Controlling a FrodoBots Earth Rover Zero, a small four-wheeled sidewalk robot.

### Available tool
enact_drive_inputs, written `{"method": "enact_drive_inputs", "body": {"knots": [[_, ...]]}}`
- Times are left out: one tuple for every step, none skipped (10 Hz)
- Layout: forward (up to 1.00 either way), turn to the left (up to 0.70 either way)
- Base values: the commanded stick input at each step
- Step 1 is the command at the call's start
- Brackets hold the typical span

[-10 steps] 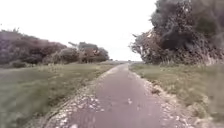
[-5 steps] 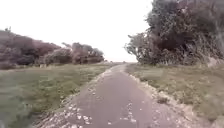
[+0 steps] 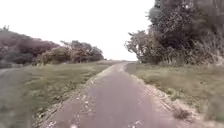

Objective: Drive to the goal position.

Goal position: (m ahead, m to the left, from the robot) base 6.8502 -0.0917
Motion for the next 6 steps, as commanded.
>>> {"method": "enact_drive_inputs", "body": {"knots": [[1.0,-0.01],[1.0,-0.01],[1.0,-0.01],[1.0,-0.01],[1.0,-0.01],[1.0,-0.01]]}}
